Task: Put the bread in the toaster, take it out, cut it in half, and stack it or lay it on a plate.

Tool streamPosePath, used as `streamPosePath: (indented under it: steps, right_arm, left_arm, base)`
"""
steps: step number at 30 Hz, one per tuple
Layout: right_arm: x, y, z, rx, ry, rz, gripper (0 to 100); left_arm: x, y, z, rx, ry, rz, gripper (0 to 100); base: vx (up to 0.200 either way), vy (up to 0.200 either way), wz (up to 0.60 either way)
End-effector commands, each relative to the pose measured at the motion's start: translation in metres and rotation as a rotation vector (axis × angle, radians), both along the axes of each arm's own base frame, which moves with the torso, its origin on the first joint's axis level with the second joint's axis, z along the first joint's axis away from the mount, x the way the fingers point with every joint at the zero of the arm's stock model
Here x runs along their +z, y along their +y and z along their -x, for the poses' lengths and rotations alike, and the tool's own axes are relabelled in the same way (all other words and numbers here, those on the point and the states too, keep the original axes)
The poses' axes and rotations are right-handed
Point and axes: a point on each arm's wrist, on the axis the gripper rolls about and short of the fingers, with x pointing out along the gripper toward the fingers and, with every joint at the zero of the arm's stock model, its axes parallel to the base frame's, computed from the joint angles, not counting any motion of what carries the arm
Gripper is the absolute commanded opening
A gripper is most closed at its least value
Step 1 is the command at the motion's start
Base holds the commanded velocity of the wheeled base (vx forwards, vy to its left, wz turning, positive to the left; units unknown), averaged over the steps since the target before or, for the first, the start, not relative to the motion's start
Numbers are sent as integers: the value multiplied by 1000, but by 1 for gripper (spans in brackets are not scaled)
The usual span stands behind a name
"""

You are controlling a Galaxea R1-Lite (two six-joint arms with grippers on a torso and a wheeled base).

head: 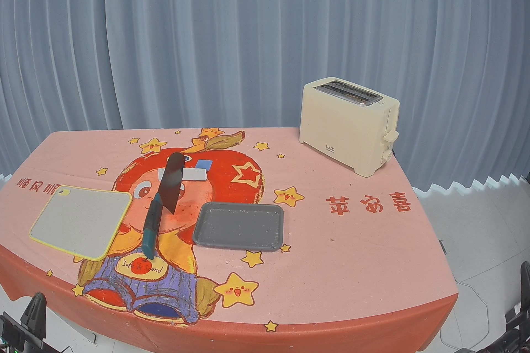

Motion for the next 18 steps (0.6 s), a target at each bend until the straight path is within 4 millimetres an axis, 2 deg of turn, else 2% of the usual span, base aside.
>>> streamPosePath:
  steps: [1, 4, 7, 14, 18]
  right_arm:
    - [7, 0, 2, -9, -95, -4, 0]
    - [9, 1, 0, 21, -70, -8, 0]
    - [23, 2, -3, 79, -52, -5, 0]
    - [87, 4, -29, 200, 30, -160, 0]
    - [111, 5, -47, 238, 69, -167, 0]
  left_arm:
    - [-5, 0, -1, 1, 19, -1, 0]
    - [-5, 0, -1, 1, 19, 1, 0]
    - [-5, 0, -1, 1, 19, -1, 0]
    - [-5, 0, -1, 1, 19, 1, 0]
    - [-5, 0, -1, 1, 19, 1, 0]
  base:
    - [0, 0, 0]
    - [0, 0, 0]
    - [0, 0, 0]
    - [0, 0, 0]
    - [0, 0, 0]
